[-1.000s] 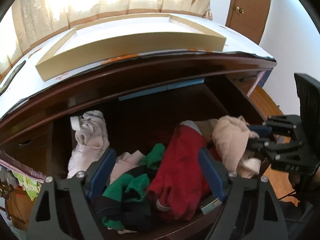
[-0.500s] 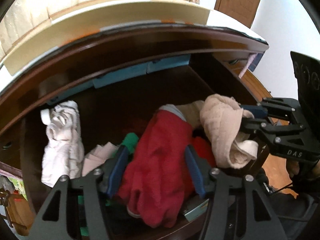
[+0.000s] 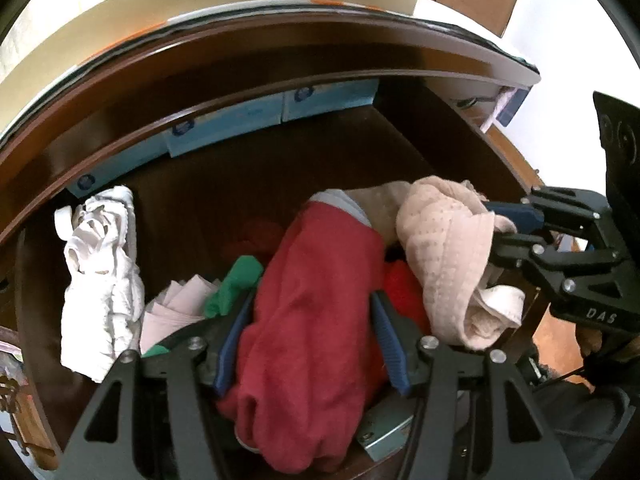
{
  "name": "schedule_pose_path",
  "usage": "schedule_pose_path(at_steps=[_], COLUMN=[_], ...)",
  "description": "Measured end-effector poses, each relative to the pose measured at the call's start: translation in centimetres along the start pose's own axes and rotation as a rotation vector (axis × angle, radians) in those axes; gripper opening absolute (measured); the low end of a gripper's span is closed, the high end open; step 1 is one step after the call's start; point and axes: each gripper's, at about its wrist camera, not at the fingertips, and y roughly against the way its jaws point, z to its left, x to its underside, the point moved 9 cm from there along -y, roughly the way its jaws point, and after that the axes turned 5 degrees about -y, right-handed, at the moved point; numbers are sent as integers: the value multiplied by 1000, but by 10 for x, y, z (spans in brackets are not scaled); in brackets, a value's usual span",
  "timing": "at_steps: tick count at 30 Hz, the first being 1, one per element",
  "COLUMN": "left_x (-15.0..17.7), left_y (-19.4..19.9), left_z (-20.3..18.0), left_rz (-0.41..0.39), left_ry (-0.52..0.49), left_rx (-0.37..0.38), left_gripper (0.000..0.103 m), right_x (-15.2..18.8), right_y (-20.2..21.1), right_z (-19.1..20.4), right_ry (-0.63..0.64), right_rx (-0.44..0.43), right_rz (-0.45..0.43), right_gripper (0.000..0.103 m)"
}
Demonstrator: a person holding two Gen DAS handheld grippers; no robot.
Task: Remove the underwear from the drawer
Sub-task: 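Close the left tool on the red garment while the right tool holds the pink garment, then lift the red garment with the left tool while the right tool lifts the pink garment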
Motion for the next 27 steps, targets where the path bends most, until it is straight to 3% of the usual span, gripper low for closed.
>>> schedule_pose_path(at_steps=[10, 27], left_x=[0, -7], left_y=[1, 46], left_z=[-3, 6], left_rz=[-24, -185], left_ry=[-27, 0], left_rx=[-13, -1], left_gripper=[26, 22], right_x=[0, -2], right_y=[-1, 19], right_z=[-1, 0], right_ry=[3, 1], right_rx=[-2, -28], right_rz=[-8, -99], right_gripper=[27, 27])
